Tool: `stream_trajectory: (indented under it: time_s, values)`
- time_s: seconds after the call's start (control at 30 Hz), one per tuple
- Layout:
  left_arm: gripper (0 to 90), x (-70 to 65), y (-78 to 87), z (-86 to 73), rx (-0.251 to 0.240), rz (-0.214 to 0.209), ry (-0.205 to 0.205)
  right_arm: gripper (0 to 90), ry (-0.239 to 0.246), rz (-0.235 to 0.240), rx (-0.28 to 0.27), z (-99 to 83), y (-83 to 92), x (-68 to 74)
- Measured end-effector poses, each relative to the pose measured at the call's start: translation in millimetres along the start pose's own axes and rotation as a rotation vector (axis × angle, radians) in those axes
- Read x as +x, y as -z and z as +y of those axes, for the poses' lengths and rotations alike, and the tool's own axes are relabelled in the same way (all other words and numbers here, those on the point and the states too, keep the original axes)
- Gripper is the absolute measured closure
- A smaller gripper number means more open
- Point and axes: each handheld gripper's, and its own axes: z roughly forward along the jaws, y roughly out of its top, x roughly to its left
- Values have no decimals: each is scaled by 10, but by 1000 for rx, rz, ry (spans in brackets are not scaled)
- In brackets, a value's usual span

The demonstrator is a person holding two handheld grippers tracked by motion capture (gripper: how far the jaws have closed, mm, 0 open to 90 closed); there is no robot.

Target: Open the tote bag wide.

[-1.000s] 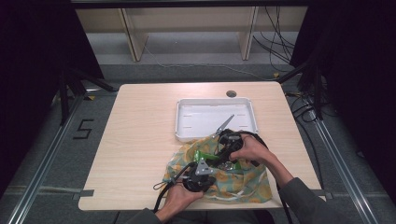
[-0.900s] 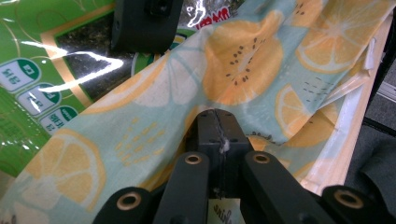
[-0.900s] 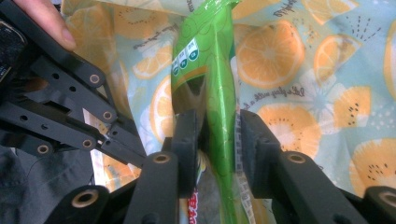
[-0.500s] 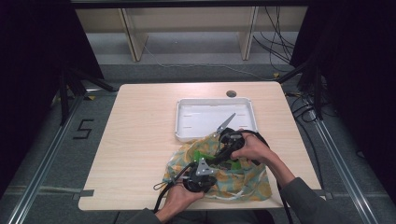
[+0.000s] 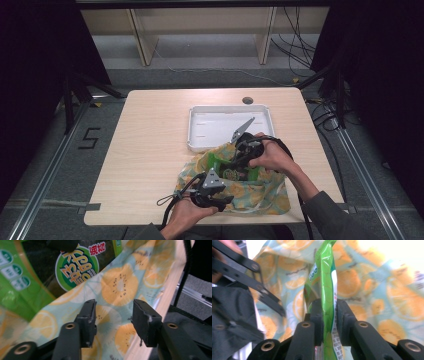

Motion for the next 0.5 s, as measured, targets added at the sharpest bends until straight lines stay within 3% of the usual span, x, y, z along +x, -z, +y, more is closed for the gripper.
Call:
stream_trajectory:
  time_s: [0.03,0.1,0.13,0.27,0.3,0.33,0.4,0.43,0.47,0.5]
  values:
    - [509,7,24,7,-4,-6,-17,782,14,-8,6,19,28,18]
    - [482,-5,71,9,-8,-3,-3,782,31,-44,2,36,57,52]
    - [472,-20,91,3,-17,-2,23,782,22,-60,8,47,84,73]
    - [428,-47,183,-21,-21,5,13,782,48,-116,14,87,177,127]
    - [423,-52,199,-25,-23,4,19,782,48,-123,10,92,189,133]
    - [420,-41,222,-28,-23,5,-3,781,51,-128,8,97,205,135]
    - [403,-52,264,-50,-22,6,24,781,46,-137,5,107,247,149]
    - [398,-42,297,-56,-26,15,3,782,65,-149,-15,115,276,141]
    - [392,-47,315,-66,-22,16,25,781,60,-152,-21,120,309,142]
    - [385,-41,342,-72,-27,23,19,782,83,-163,-35,127,326,123]
